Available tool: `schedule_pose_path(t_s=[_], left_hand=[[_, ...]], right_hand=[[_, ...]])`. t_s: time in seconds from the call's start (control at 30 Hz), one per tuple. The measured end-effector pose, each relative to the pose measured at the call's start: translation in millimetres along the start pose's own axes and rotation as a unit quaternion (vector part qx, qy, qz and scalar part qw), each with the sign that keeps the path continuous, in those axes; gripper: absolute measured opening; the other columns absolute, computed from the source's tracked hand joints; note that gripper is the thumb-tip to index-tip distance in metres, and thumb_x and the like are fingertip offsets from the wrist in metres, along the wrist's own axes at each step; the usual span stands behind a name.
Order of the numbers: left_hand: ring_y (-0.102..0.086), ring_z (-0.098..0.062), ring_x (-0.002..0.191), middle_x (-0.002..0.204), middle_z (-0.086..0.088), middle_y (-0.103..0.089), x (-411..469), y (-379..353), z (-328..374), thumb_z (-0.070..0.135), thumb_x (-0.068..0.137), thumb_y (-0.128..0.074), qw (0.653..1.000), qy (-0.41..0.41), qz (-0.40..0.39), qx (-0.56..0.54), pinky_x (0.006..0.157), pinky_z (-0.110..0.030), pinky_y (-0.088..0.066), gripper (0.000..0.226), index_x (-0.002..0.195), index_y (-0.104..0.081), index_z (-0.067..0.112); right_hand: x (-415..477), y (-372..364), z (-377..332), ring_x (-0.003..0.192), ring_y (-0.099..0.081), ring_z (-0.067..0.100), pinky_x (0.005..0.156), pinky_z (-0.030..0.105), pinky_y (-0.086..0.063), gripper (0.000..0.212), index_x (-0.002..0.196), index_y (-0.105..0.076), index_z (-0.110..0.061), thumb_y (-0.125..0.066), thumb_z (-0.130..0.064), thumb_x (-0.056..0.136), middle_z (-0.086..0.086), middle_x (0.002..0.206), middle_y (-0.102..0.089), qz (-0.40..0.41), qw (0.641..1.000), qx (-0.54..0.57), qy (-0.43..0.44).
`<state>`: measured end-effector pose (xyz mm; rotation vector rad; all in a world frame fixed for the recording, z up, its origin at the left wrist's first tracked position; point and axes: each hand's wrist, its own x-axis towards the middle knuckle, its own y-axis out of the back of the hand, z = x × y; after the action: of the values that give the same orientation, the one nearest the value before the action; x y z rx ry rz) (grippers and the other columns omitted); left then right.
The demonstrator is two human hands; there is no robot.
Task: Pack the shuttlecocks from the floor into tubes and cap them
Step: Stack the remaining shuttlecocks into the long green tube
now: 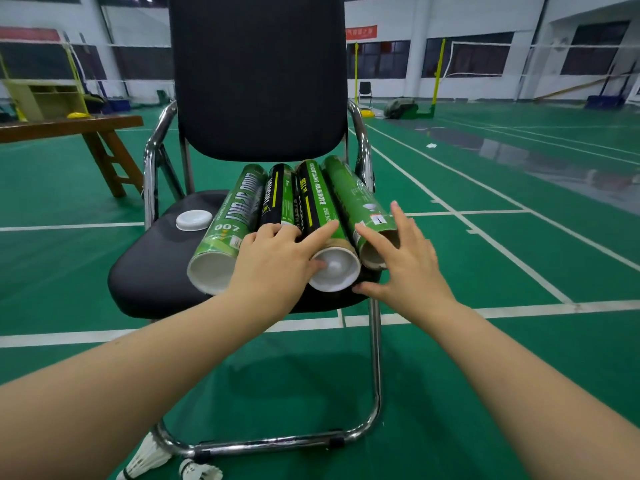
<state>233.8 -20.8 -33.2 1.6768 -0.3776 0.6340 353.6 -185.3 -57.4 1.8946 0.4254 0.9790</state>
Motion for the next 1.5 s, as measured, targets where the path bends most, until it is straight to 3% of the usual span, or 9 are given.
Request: schedule_pose_path(t_s=[0.17, 0.33, 0.47, 0.6, 0.73, 0.87, 1.03, 1.23, 1.5], left_hand=[[-0.057, -0.048, 0.103, 0.115, -0.02, -0.061, 1, -2, 6, 0.046, 0.064, -0.079, 0.997, -0.042, 0.04, 0.052, 0.082, -0.062, -0.044, 0.078, 0.133, -0.049, 0.029], [-0.034, -0.033, 0.135, 0.148, -0.01, -0.035, -4, 0, 25, 0.063, 0.055, -0.075, 0.985, -0.126, -0.047, 0.109, 0.101, -0.063, -0.026, 0.109, 0.145, -0.028, 0.025], [-0.045, -0.032, 0.125, 0.135, -0.008, -0.049, -4, -2, 44, 0.056, 0.054, -0.079, 0.986, -0.066, -0.081, 0.131, 0.098, -0.059, -0.034, 0.102, 0.14, -0.039, 0.021], [-0.013, -0.031, 0.141, 0.155, -0.004, -0.014, 0, -3, 62, 0.06, 0.072, -0.064, 0.993, -0.024, -0.081, 0.084, 0.109, -0.057, -0.013, 0.111, 0.148, 0.008, 0.022], [-0.043, -0.033, 0.128, 0.144, -0.01, -0.041, 9, 8, 90, 0.048, 0.069, -0.058, 0.992, -0.065, 0.051, -0.096, 0.098, -0.056, -0.036, 0.085, 0.141, -0.023, 0.018], [-0.045, -0.028, 0.126, 0.14, -0.01, -0.046, 25, 25, 111, 0.025, 0.075, -0.063, 0.949, -0.156, 0.091, -0.26, 0.107, -0.036, -0.035, 0.063, 0.132, -0.04, 0.015], [-0.046, -0.021, 0.121, 0.129, -0.007, -0.056, 30, 50, 133, 0.025, 0.072, -0.063, 0.943, -0.209, 0.095, -0.242, 0.103, -0.031, -0.033, 0.059, 0.127, -0.043, 0.013], [-0.052, -0.022, 0.105, 0.116, -0.01, -0.06, 37, 122, 146, 0.041, 0.067, -0.049, 0.944, -0.243, 0.108, -0.196, 0.089, -0.033, -0.044, 0.064, 0.121, -0.049, 0.006], [-0.059, -0.029, 0.102, 0.116, -0.008, -0.06, 24, 212, 130, 0.035, 0.065, -0.076, 0.95, -0.266, 0.139, -0.083, 0.083, -0.045, -0.052, 0.066, 0.121, -0.053, 0.007]], right_hand=[[9, 0, -12, 0.13, -0.03, 0.032, 0.097, 0.039, -0.037, 0.051, 0.12, -0.051, -0.031, -0.075, -0.028, 0.075, -0.003, 0.156, -0.006, 0.036, 0.998, 0.043, -0.027], [-4, 9, -21, 0.124, -0.037, 0.033, 0.083, 0.037, -0.043, 0.042, 0.117, -0.052, -0.028, -0.068, -0.027, 0.078, -0.001, 0.151, -0.021, 0.076, 0.995, 0.026, -0.055], [-25, 26, -27, 0.114, -0.045, 0.031, 0.072, 0.03, -0.037, 0.036, 0.11, -0.054, -0.03, -0.068, -0.03, 0.076, -0.002, 0.144, -0.031, 0.11, 0.992, 0.025, -0.06], [-48, 51, -32, 0.094, -0.055, 0.033, 0.065, 0.027, -0.035, 0.041, 0.105, -0.051, -0.032, -0.071, -0.026, 0.07, 0.001, 0.13, -0.046, 0.156, 0.987, 0.028, -0.034], [-72, 75, -35, 0.094, -0.056, 0.029, 0.065, 0.028, -0.038, 0.058, 0.122, -0.038, -0.036, -0.068, -0.037, 0.072, -0.003, 0.127, -0.043, 0.144, 0.988, 0.034, -0.042], [-95, 99, -31, 0.102, -0.054, 0.024, 0.071, 0.031, -0.042, 0.071, 0.127, -0.023, -0.036, -0.066, -0.045, 0.071, -0.005, 0.131, -0.038, 0.156, 0.985, 0.053, -0.048], [-117, 130, -25, 0.106, -0.051, 0.018, 0.079, 0.031, -0.046, 0.069, 0.123, -0.029, -0.037, -0.072, -0.044, 0.069, -0.008, 0.127, -0.041, 0.183, 0.979, 0.079, -0.032], [-127, 184, -36, 0.091, -0.036, -0.009, 0.077, 0.003, -0.031, 0.064, 0.117, -0.045, -0.035, -0.079, -0.037, 0.063, -0.015, 0.111, -0.045, 0.23, 0.96, 0.157, -0.02], [-140, 232, -87, 0.09, -0.038, -0.017, 0.077, -0.006, -0.026, 0.062, 0.11, -0.039, -0.041, -0.079, -0.037, 0.062, -0.021, 0.104, -0.042, 0.26, 0.942, 0.211, 0.019]])
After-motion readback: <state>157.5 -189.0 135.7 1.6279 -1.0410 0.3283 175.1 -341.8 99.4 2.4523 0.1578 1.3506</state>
